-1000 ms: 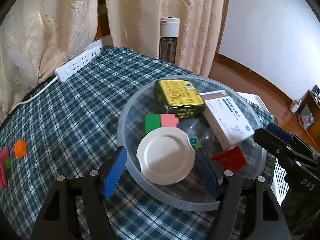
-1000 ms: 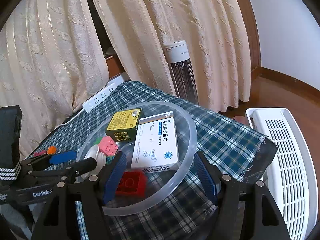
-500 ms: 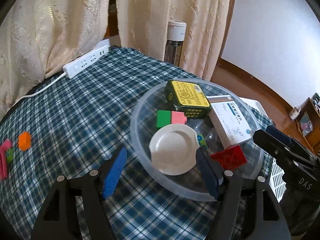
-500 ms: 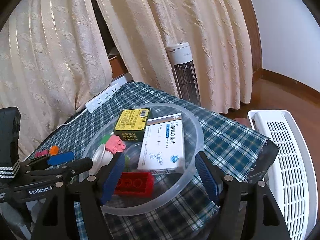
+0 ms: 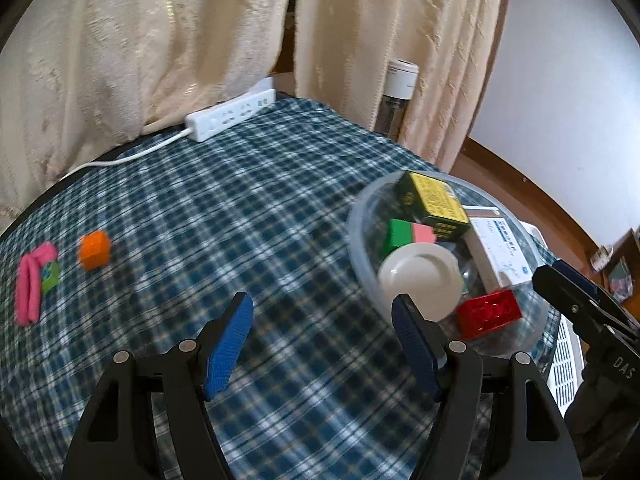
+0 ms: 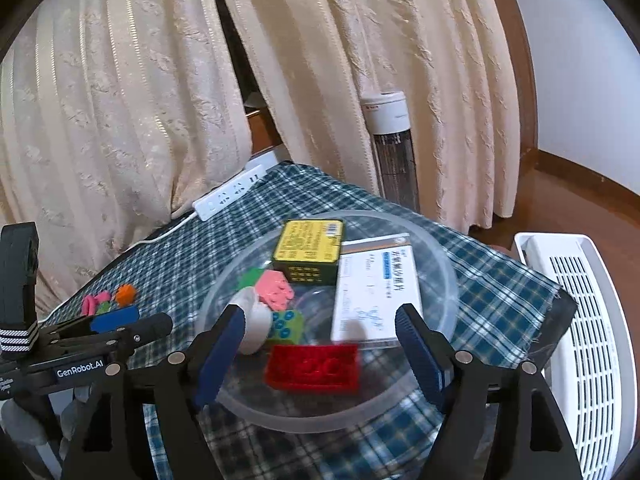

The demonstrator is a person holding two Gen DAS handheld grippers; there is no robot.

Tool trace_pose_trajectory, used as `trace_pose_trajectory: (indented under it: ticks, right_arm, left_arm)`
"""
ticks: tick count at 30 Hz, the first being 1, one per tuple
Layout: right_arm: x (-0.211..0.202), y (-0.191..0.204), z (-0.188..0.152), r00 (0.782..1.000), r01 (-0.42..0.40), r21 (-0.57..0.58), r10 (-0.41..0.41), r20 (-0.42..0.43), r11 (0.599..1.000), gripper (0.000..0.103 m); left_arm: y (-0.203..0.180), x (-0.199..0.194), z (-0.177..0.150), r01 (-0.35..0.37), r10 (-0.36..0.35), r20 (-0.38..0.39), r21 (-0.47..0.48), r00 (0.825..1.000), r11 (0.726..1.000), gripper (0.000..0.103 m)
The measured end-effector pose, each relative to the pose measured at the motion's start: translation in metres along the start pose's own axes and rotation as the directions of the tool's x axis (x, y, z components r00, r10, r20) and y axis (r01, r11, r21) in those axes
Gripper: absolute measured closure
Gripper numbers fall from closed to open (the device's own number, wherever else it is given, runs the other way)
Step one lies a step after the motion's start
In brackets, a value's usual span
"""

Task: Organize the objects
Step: 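Move both tools back from the bowl toward the pink foam and orange brick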

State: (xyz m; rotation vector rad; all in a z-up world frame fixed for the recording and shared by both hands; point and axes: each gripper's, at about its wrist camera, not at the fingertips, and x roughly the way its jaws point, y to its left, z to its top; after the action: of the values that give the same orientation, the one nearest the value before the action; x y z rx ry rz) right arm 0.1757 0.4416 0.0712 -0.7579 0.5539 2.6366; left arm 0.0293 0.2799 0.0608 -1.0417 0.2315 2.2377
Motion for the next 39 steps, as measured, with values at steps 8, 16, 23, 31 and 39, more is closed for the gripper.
trace_pose_trajectory:
  ticks: [8, 16, 23, 31, 39]
  right_arm:
    - [0.002, 0.032, 0.002, 0.999, -0.04, -0.046, 0.04, 0.001, 0.998, 0.021]
    - [0.006, 0.068, 0.001, 0.996, -0.092, -0.102, 0.091, -0.013, 0.991, 0.02]
    - [0.015, 0.093, 0.0, 0.991, -0.13, -0.132, 0.126, -0.038, 0.983, 0.019]
    - [0.032, 0.119, -0.006, 0.984, -0.165, -0.156, 0.152, -0.088, 0.974, 0.019]
    - [0.047, 0.141, -0.012, 0.974, -0.205, -0.181, 0.182, -0.136, 0.962, 0.018]
  left_arm:
    - [0.038, -0.018, -0.011, -0.051, 0.052, 0.013, -0.061, 0.999, 0.997, 0.03]
    - [0.082, -0.035, -0.018, -0.11, 0.115, 0.03, -0.13, 0.993, 0.985, 0.03]
    - [0.124, -0.043, -0.024, -0.169, 0.176, 0.018, -0.194, 0.984, 0.966, 0.03]
    - [0.167, -0.047, -0.033, -0.225, 0.231, -0.004, -0.256, 0.973, 0.94, 0.029]
    - [0.214, -0.049, -0.038, -0.294, 0.302, -0.026, -0.328, 0.953, 0.898, 0.029]
